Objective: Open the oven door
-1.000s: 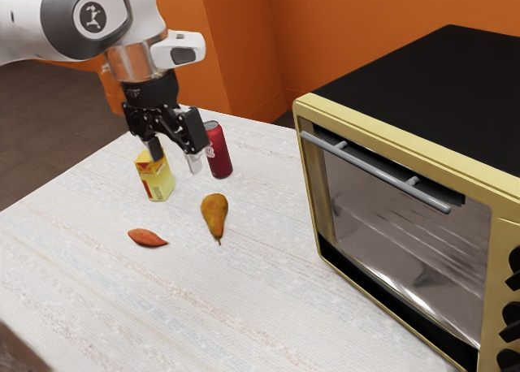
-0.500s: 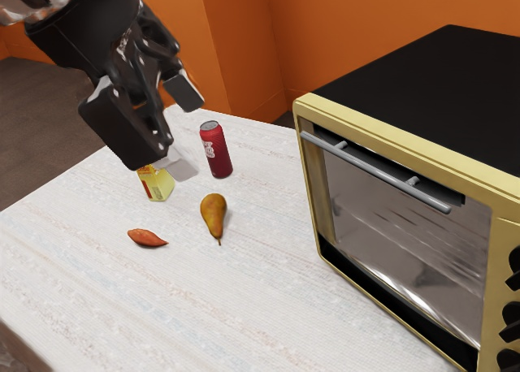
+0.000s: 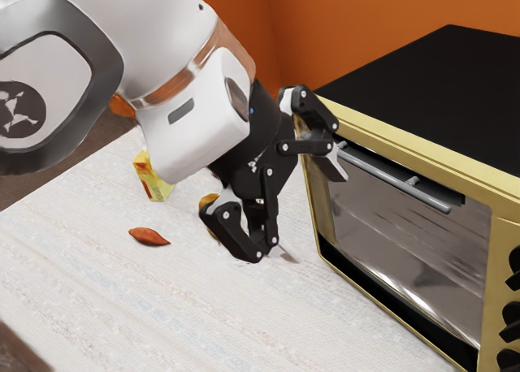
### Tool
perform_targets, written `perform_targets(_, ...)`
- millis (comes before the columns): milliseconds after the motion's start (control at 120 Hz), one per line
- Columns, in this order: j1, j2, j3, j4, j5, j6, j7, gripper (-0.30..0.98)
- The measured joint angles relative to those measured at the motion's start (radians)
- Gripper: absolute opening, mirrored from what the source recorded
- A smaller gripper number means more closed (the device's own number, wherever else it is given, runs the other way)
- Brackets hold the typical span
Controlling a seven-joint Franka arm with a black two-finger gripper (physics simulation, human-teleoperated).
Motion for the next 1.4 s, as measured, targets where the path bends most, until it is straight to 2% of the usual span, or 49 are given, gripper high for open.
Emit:
perform_targets(350,0.005,0.129,0.005,0.04,0.005,0.084,0.212,0.69)
perform_targets(575,0.009,0.164,0.022,0.061,0.008,0.096,0.297,0.69)
perform_targets(908,0.009,0.25,0.025,0.124,0.015,0.101,0.376,0.69)
perform_targets(1400,0.021,0.26,0.069,0.126,0.028,0.102,0.436,0.69)
